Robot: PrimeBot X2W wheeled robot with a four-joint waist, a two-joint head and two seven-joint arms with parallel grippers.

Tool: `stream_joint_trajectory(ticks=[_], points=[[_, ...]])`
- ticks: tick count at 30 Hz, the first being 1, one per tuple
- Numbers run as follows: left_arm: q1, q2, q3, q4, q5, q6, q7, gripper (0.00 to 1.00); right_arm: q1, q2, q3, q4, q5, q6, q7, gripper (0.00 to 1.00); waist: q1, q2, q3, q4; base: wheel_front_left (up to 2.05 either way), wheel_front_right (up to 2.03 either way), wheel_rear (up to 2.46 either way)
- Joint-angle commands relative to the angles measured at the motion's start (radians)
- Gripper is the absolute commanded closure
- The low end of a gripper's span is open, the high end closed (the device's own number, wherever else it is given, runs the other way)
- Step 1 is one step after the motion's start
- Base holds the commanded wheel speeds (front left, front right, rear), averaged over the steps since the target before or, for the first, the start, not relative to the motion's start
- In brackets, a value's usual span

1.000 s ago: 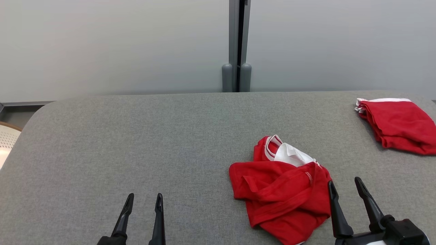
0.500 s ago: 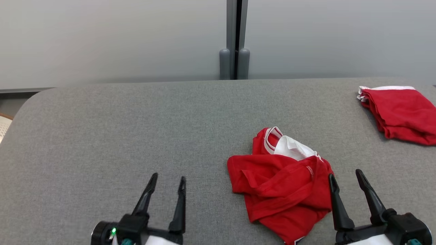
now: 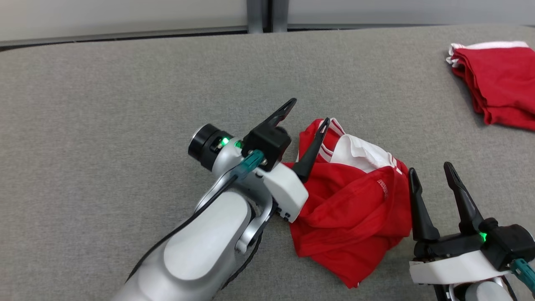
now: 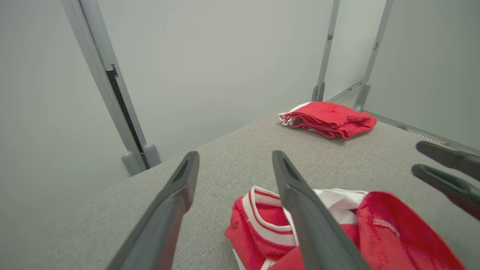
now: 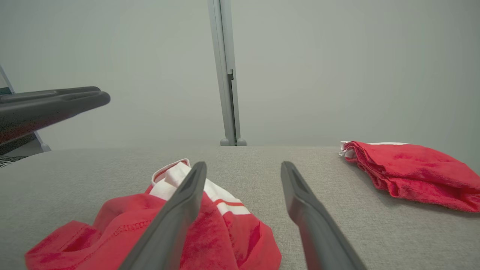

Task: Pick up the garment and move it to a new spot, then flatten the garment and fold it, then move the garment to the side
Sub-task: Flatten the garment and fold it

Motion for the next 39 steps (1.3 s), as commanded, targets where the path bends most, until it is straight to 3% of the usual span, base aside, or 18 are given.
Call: stream_joint_trajectory(ticks=[1, 5, 10, 17, 20, 21, 23, 25, 26, 34, 39], points=[[-0.021, 0.006, -0.008, 0.01, -0.009, 0.008, 0.014, 0.0, -0.011, -0.002, 0.002, -0.002, 0.001, -0.002, -0.001, 0.0, 0.0, 0.0, 0.047, -0.039, 0.0, 0.0, 0.0], [-0.145, 0.005, -0.111, 0.08, -0.032, 0.038, 0.132, 0.0, -0.03, 0.004, -0.004, 0.002, 0.006, -0.002, -0.001, 0.0, 0.0, 0.0, 0.074, -0.071, 0.0, 0.0, 0.0], [-0.233, 0.007, -0.213, 0.167, -0.024, 0.058, 0.2, 0.0, -0.031, 0.015, -0.009, 0.003, 0.009, -0.002, -0.001, 0.0, 0.0, 0.0, 0.092, -0.095, 0.0, 0.0, 0.0], [-0.281, 0.007, -0.262, 0.32, -0.013, 0.085, 0.248, 0.0, -0.04, 0.028, -0.014, 0.001, 0.016, -0.002, -0.001, 0.0, 0.0, 0.0, 0.097, -0.118, 0.0, 0.0, 0.0], [-0.27, 0.007, -0.264, 0.364, -0.035, 0.066, 0.269, 0.0, -0.037, 0.031, -0.018, 0.004, 0.015, -0.002, -0.001, 0.0, 0.0, 0.0, 0.093, -0.117, 0.0, 0.0, 0.0], [-0.26, 0.007, -0.264, 0.373, -0.05, 0.051, 0.279, 0.21, -0.034, 0.032, -0.019, 0.006, 0.015, -0.002, -0.001, 0.0, 0.0, 0.0, 0.09, -0.116, 0.0, 0.0, 0.0], [-0.228, 0.006, -0.255, 0.378, -0.107, -0.004, 0.305, 0.97, -0.029, 0.034, -0.021, 0.009, 0.016, -0.002, -0.001, 0.0, 0.0, 0.0, 0.084, -0.114, 0.0, 0.0, 0.0], [-0.189, 0.004, -0.212, 0.34, -0.227, -0.074, 0.303, 1.0, -0.03, 0.036, -0.014, 0.013, 0.017, -0.002, -0.001, 0.0, 0.0, 0.0, 0.077, -0.117, 0.0, 0.0, 0.0], [-0.196, 0.003, -0.196, 0.32, -0.257, -0.085, 0.284, 1.0, -0.033, 0.038, -0.01, 0.012, 0.018, -0.002, -0.001, 0.0, 0.0, 0.0, 0.072, -0.12, 0.0, 0.0, 0.0], [-0.3, 0.004, -0.155, 0.221, -0.369, -0.107, 0.072, 1.0, -0.043, 0.042, -0.003, 0.017, 0.019, -0.002, -0.001, 0.0, 0.0, 0.0, 0.021, -0.158, 0.0, 0.0, 0.0], [-0.44, 0.005, -0.139, 0.17, -0.464, -0.113, 0.021, 1.0, -0.023, 0.044, 0.008, 0.028, 0.02, -0.002, -0.001, 0.0, 0.0, 0.0, -0.025, -0.187, 0.0, 0.0, 0.0]])
